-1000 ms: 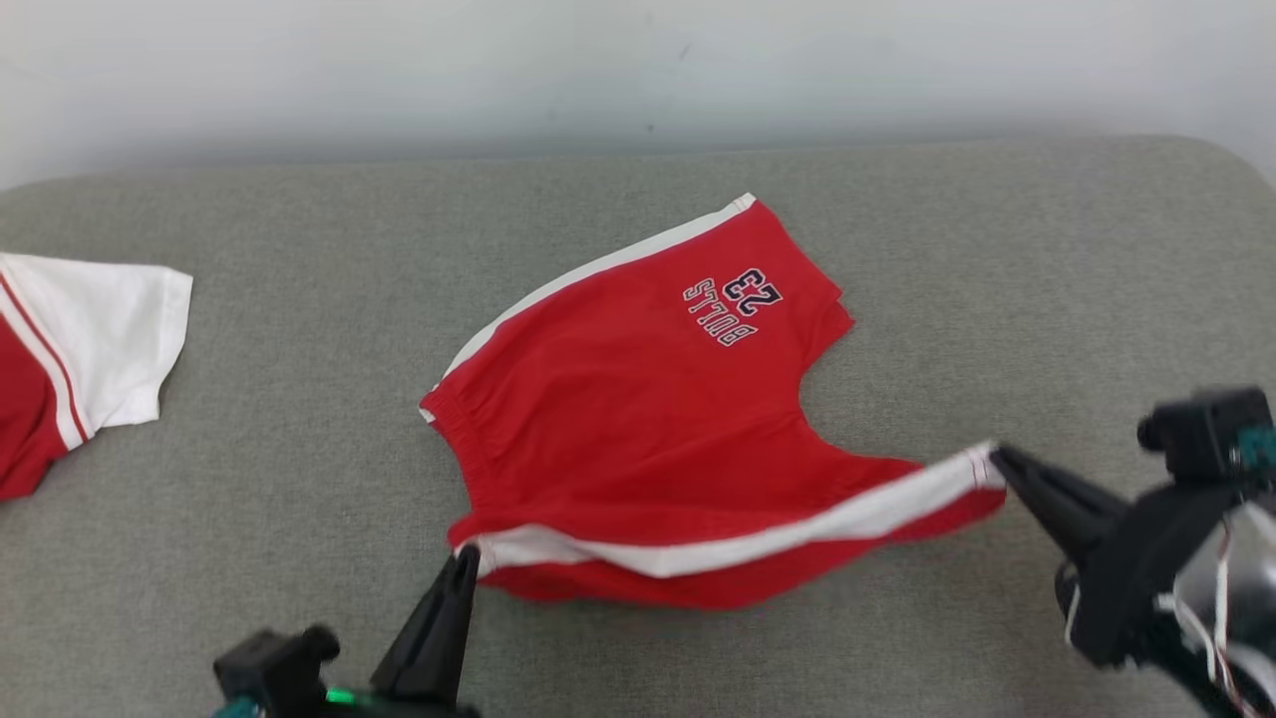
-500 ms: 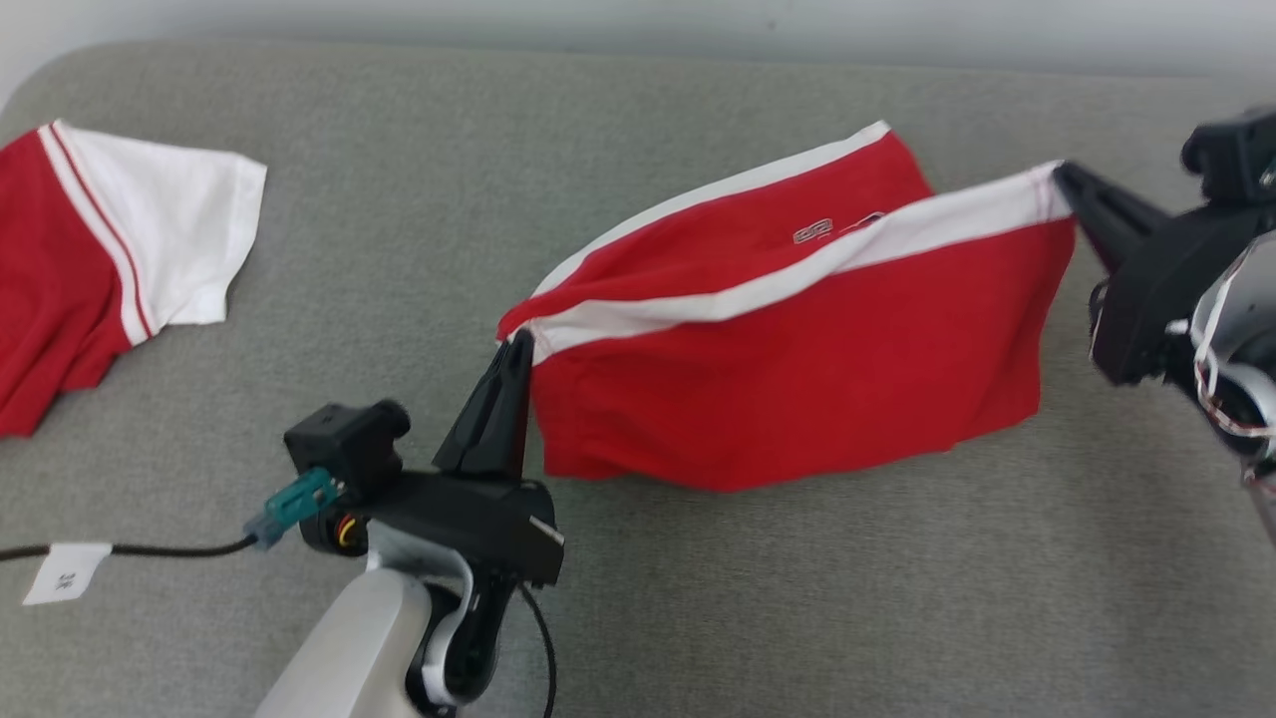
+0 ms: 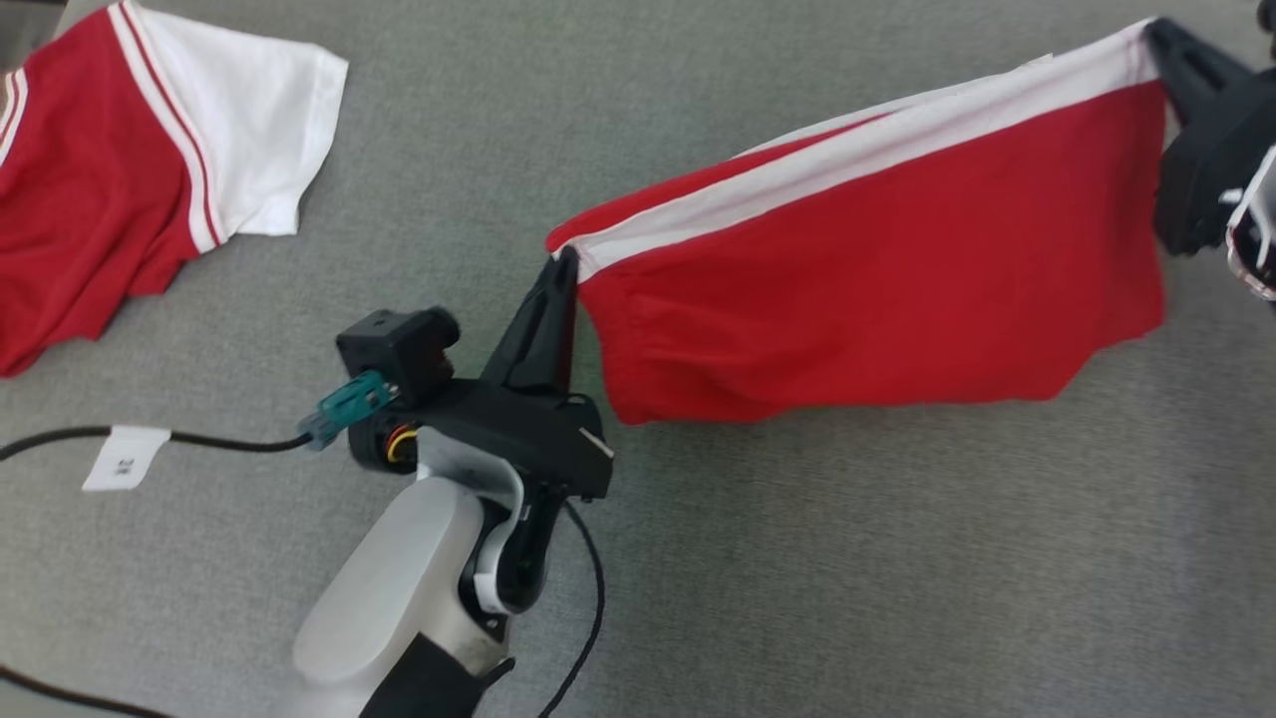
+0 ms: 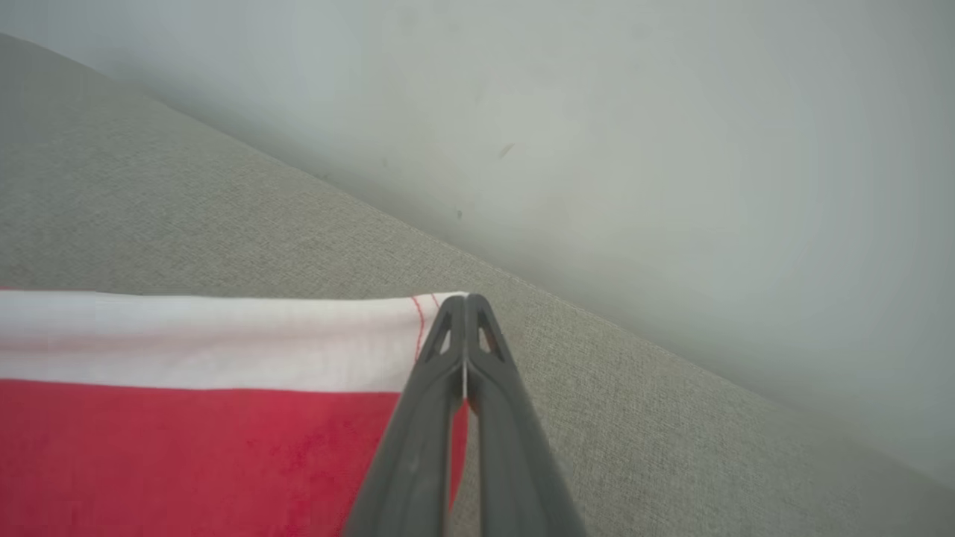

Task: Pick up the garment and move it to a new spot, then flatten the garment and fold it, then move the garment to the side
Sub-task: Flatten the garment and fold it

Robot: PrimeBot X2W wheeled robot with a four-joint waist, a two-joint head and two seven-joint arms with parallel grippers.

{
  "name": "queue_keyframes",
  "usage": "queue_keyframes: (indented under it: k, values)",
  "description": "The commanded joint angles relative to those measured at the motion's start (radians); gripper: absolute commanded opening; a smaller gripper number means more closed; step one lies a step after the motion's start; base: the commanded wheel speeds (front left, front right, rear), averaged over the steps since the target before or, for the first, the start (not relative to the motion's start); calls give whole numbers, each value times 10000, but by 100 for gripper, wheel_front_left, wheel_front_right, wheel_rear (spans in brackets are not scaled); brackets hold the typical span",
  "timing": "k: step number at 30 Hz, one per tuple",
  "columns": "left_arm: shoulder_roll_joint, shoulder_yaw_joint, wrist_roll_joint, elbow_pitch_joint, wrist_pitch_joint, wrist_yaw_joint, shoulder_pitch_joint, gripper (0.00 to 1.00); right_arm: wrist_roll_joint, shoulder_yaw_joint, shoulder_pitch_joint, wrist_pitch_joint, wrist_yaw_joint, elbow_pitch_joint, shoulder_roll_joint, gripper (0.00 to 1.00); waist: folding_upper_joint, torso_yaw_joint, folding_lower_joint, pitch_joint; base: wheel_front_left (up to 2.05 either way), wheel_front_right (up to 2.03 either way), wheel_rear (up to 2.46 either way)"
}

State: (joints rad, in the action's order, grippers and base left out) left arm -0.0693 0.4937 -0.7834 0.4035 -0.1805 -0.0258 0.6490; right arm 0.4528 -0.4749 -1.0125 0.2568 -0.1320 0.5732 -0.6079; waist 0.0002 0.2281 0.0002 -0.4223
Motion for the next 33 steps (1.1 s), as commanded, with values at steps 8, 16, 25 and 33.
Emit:
queue_keyframes:
  k: [8, 16, 25, 33]
  values:
    - [175, 585, -310, 425, -204, 58, 831, 0, -670, -209, -1107, -575, 26, 1453, 245, 0, -2, 630, -2, -627, 0, 0, 0]
    - [187, 723, -141, 721, -672, -100, 1333, 100, -915, -307, -1707, -1299, 26, 2309, 604, 100, -2, 730, -2, -702, 0, 0, 0]
    - [-620, 267, 1845, -414, -854, 10, 535, 100, -179, -135, -1771, -55, 26, 3088, 1148, 100, -2, 510, -2, -233, 0, 0, 0]
    - [-1018, -1620, 3334, -3291, -853, 271, -2487, 100, 799, 212, -1052, 1959, 25, 3384, 807, 100, -2, 561, -2, 348, 0, 0, 0]
